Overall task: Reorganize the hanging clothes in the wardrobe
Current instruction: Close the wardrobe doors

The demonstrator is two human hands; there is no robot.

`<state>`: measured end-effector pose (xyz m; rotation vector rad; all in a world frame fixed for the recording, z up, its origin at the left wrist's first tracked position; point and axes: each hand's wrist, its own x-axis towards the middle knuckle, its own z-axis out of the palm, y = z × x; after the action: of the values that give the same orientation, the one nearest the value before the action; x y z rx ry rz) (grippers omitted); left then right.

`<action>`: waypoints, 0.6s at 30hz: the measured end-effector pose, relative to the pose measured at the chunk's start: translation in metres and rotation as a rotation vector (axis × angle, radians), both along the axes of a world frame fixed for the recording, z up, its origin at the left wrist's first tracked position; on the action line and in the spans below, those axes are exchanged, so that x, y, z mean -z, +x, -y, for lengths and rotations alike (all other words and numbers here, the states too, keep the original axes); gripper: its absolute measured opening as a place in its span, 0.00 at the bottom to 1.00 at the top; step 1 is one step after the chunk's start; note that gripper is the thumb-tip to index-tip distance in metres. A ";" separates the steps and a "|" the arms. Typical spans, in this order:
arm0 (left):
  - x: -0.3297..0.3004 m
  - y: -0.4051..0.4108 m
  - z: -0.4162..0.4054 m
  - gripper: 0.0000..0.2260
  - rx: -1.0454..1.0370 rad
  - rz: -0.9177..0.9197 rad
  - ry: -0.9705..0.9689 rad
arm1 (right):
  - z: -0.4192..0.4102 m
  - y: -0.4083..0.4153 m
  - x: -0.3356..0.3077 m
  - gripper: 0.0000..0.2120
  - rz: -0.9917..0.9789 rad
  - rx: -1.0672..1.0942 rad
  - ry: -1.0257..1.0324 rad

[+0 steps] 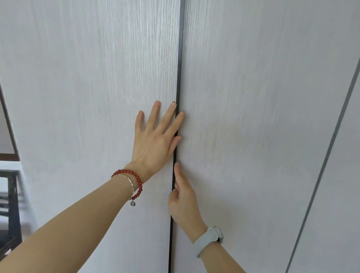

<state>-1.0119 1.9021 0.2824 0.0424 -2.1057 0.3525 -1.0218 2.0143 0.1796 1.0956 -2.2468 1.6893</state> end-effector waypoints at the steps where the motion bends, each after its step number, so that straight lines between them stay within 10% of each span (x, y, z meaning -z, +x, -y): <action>1: 0.001 -0.003 0.002 0.22 0.000 -0.014 -0.007 | 0.001 -0.003 0.000 0.31 -0.024 0.008 0.015; 13: 0.016 -0.036 0.021 0.22 0.018 -0.108 0.012 | -0.005 -0.025 0.002 0.36 -0.665 0.534 0.532; 18: 0.022 -0.043 0.026 0.22 0.005 -0.202 -0.029 | -0.026 -0.027 -0.017 0.26 -0.357 0.209 0.312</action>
<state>-1.0554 1.8760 0.2606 0.0541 -1.9009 0.3604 -1.0490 2.0401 0.1962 1.0708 -2.3316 0.9958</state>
